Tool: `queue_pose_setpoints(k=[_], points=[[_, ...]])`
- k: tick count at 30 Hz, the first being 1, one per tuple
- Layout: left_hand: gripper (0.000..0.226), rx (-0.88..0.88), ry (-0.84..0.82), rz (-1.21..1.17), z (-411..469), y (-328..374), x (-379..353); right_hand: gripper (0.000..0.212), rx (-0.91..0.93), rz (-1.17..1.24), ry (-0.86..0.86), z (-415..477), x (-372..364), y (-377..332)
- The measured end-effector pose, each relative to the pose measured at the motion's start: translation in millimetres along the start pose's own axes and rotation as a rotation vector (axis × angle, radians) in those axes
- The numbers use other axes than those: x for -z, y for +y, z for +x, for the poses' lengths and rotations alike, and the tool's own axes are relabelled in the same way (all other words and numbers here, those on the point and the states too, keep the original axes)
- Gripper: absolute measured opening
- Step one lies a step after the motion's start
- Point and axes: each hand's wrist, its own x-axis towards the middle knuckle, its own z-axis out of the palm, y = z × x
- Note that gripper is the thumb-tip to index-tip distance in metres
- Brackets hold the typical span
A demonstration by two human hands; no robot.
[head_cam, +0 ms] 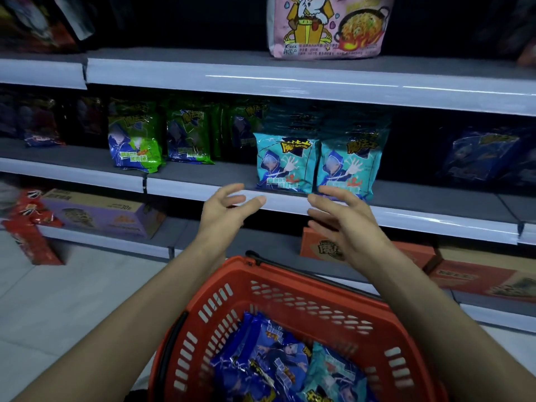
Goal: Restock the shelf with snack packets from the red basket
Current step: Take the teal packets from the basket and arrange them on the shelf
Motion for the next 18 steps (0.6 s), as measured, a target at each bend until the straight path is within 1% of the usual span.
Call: queue_pose_setpoints(k=[1,3,5,7,11,13,15,18], points=[[0.057,0.033,-0.042,-0.034,-11,-4,2,0.043,-0.064,0.044,-0.066,-6,7,1],[0.055,0.068,-0.091,-0.055,-30,-12,4,0.046,-0.115,0.046,-0.146,-18,18,6],[0.052,0.077,-0.112,-0.037,-45,-17,6,0.046,-0.134,0.013,-0.173,-28,26,12],[0.050,0.079,-0.139,-0.008,-57,-18,6,0.041,-0.166,-0.020,-0.191,-35,34,23],[0.042,0.084,-0.172,0.012,-76,-21,7,0.036,-0.284,-0.102,-0.202,-49,52,61],[0.035,0.090,-0.174,0.016,-83,-23,5,0.035,-0.332,-0.286,-0.171,-56,60,88],[0.032,0.091,-0.178,0.032,-87,-26,5,0.029,-0.375,-0.551,-0.138,-60,69,126],[0.031,0.092,-0.188,0.054,-92,-31,5,0.012,-0.341,-1.083,-0.216,-70,84,188]])
